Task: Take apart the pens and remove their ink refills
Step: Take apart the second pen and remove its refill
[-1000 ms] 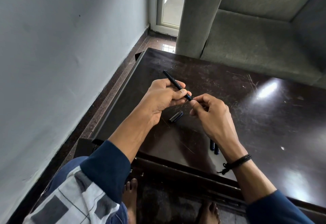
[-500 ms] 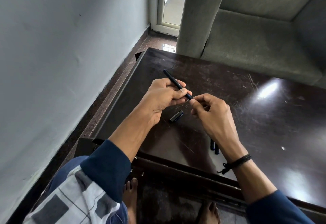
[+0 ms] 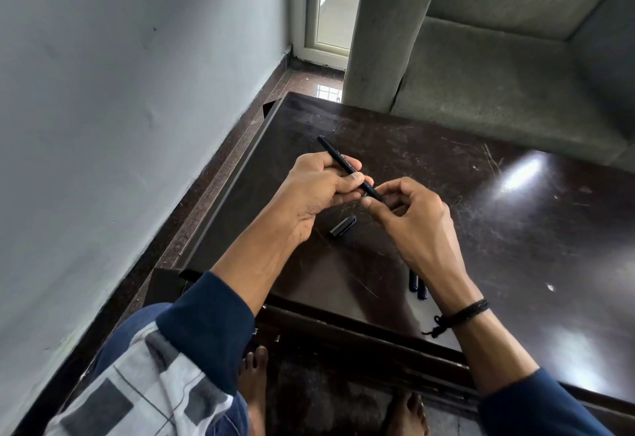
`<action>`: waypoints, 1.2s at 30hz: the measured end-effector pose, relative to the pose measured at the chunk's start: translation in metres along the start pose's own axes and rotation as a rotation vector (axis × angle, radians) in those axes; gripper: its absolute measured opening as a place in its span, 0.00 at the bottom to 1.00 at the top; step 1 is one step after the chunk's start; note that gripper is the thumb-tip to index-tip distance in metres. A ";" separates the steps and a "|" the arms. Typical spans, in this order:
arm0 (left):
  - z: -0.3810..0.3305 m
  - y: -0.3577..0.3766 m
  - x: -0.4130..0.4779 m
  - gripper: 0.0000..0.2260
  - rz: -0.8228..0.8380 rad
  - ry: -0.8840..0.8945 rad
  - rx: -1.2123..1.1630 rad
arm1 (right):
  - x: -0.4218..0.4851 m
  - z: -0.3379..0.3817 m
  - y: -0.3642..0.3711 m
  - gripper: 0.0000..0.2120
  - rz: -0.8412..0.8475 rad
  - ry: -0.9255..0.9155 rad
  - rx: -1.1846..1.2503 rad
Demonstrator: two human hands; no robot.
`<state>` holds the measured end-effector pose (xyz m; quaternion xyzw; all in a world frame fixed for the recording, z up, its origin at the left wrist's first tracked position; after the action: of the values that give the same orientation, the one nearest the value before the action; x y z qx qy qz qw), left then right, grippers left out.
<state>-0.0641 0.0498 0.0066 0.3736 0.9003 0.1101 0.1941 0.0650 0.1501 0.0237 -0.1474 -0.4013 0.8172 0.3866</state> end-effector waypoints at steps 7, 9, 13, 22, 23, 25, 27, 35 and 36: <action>0.002 0.003 0.000 0.08 0.011 -0.004 0.001 | 0.001 -0.001 0.002 0.07 0.018 -0.001 -0.032; 0.002 0.002 0.000 0.07 0.011 -0.002 -0.004 | 0.001 -0.001 0.003 0.07 0.022 0.002 -0.017; 0.001 0.001 0.001 0.08 0.006 -0.001 -0.013 | 0.001 -0.001 0.002 0.05 0.004 -0.008 0.012; 0.002 0.001 0.001 0.08 0.010 0.000 -0.002 | 0.002 -0.002 0.005 0.06 0.044 0.002 0.031; 0.001 0.001 0.001 0.08 0.010 0.002 -0.004 | 0.001 -0.002 0.004 0.04 0.032 -0.002 0.042; 0.002 0.002 0.001 0.08 0.013 0.002 -0.005 | 0.000 -0.002 0.003 0.04 0.013 -0.003 0.038; 0.003 0.003 0.001 0.08 0.021 -0.002 0.002 | 0.000 -0.003 0.003 0.05 0.016 0.001 0.007; 0.004 0.001 0.003 0.08 0.024 -0.004 -0.013 | 0.002 -0.001 0.006 0.03 0.055 -0.010 0.063; 0.004 0.001 0.003 0.07 0.026 -0.005 -0.013 | 0.002 -0.001 0.006 0.03 0.044 -0.017 0.055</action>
<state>-0.0635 0.0530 0.0025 0.3843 0.8942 0.1176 0.1972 0.0614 0.1498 0.0186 -0.1388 -0.3785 0.8375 0.3689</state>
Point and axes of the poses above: each hand's wrist, its own x-axis towards the middle knuckle, its own y-axis out of the palm, z = x × y, the point moved 10 cm from there along x, towards the middle knuckle, and after that the axes turned 11 degrees about -x, right-handed, at the moved point
